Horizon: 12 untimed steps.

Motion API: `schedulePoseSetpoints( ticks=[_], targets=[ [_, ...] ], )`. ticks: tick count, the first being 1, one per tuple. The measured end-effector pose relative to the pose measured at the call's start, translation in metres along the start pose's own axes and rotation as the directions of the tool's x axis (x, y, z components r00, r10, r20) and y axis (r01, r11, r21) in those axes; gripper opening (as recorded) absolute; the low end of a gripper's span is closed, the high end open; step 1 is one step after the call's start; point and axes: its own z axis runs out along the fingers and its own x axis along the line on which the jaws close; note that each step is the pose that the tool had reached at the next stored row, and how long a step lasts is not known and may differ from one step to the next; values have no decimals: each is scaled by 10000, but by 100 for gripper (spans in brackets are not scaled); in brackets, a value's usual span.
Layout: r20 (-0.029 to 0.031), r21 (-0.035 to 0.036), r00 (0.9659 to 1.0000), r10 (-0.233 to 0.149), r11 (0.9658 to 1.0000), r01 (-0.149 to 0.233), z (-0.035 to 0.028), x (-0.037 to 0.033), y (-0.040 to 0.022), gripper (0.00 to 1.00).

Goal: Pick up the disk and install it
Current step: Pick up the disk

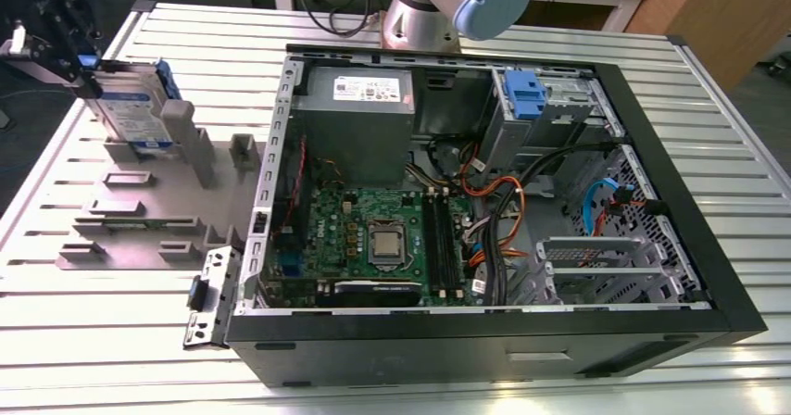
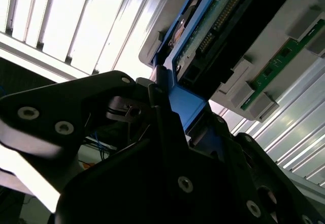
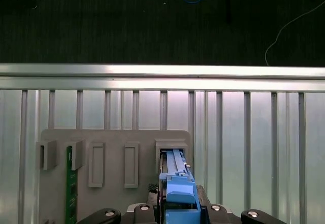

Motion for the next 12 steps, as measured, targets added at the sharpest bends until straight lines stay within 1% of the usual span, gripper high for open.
schedulePoseSetpoints(
  ticks=[12],
  targets=[
    [0,2,10000,0,10000,0,-21,0,0,36]
  ],
)
